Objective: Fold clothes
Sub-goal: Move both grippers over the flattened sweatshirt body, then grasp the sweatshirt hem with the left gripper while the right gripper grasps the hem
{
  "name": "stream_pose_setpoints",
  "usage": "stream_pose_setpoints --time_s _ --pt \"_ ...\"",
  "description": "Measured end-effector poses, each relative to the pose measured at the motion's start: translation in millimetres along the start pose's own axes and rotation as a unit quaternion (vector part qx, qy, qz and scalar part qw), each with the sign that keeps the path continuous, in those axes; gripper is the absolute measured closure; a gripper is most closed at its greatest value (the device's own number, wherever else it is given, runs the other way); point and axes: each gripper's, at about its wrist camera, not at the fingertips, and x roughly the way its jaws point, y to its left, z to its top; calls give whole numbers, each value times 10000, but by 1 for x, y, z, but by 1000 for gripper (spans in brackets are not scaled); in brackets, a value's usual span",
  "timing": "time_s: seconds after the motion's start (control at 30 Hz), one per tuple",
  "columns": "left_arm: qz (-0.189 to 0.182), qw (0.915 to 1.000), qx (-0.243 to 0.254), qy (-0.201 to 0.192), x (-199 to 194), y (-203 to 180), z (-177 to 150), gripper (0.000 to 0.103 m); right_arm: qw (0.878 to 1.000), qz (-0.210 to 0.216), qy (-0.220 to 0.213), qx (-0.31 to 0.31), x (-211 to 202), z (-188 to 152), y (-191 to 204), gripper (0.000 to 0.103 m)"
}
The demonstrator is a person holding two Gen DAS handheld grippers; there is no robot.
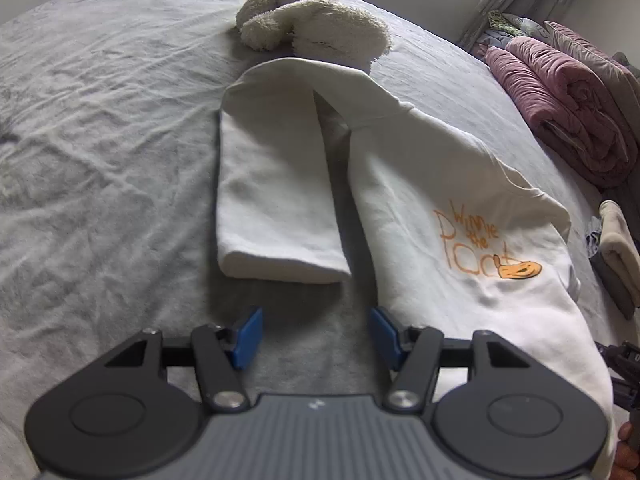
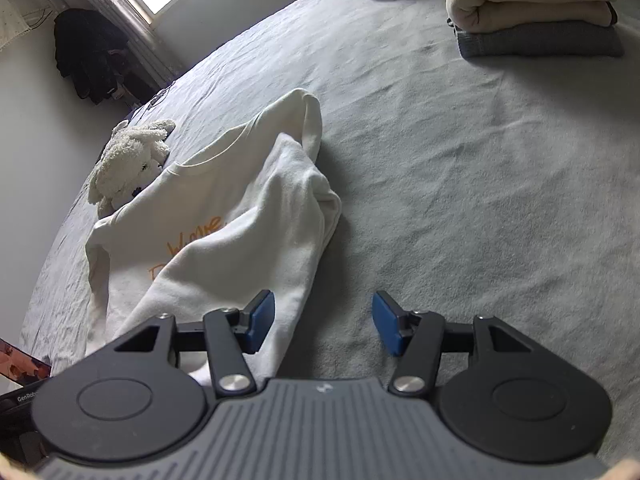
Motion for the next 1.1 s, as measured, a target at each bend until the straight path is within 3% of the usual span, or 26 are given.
stream_pose_setpoints --time_s 0.2,0.53,0.73,0.83,0.87,0.93,1.1 --pt "-1072 9923 -429 445 3 1 -8 42 9962 694 148 501 -3 2 11 57" --pt "-1252 9895 -319 646 8 -12 -24 45 9956 871 294 154 -17 1 29 57" --pt "-1563 9832 -222 913 7 -21 -38 59 9980 566 235 136 -21 1 17 57" --pt "-1569 9844 5 799 3 -29 -41 79 9976 563 299 264 -10 -2 11 57" --pt "-1574 9847 85 744 1 -32 -41 89 9971 593 350 322 -4 -4 11 62" --pt "-1575 9857 175 567 -7 -34 -39 94 9968 585 403 372 5 -8 11 83" --pt "-1450 9887 374 -63 -37 -30 -30 95 9967 773 -34 260 -13 -3 19 97"
